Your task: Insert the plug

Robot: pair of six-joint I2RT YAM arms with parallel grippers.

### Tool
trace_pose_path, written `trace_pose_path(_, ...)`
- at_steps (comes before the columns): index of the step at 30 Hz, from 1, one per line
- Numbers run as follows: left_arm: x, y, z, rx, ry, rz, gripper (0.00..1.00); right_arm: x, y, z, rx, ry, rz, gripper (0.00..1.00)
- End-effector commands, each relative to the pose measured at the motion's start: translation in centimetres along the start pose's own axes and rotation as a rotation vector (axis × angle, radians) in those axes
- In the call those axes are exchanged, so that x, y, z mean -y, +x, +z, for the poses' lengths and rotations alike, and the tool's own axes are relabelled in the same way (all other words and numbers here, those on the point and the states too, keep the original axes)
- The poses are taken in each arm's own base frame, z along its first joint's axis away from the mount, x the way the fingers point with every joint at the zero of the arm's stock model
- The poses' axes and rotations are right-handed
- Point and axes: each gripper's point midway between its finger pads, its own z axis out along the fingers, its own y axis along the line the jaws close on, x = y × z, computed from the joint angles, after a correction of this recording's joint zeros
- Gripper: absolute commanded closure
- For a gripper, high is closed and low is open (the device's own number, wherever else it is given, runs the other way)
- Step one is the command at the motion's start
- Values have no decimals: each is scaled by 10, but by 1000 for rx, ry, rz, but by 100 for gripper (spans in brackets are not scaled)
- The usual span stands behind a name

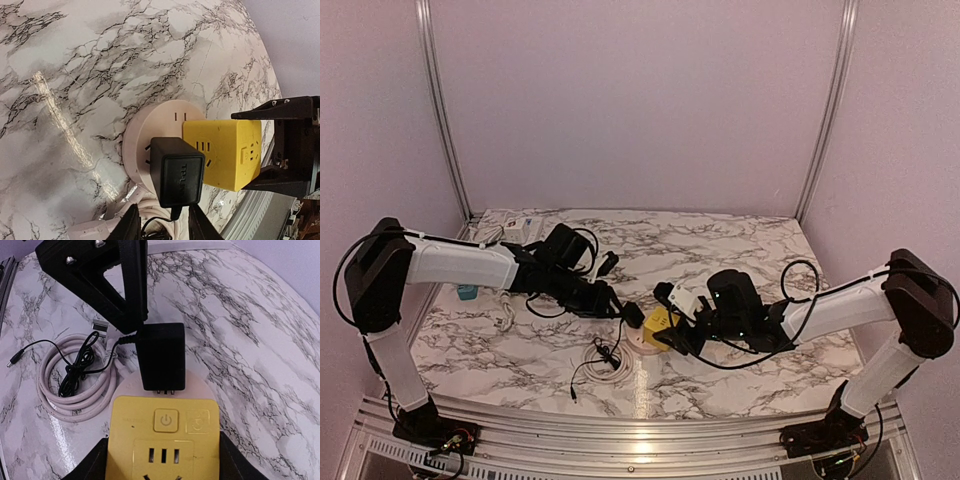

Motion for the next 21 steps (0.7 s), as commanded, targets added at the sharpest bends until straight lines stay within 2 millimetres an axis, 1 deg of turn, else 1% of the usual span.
trace_pose_path(1, 14, -18, -8, 46, 39, 22, 68, -7, -12, 5, 22, -52, -22, 50)
trace_pose_path(6, 12, -23, -6, 57, 47, 14, 72, -8, -13, 5, 21, -59, -23, 50)
trace_pose_path(15, 12, -24, 1, 55, 67, 8, 80, -9, -11, 7, 14, -66, -19, 50)
trace_pose_path(21, 6, -24, 1, 60, 36, 7, 82, -9, -10, 7, 14, -69, -20, 50)
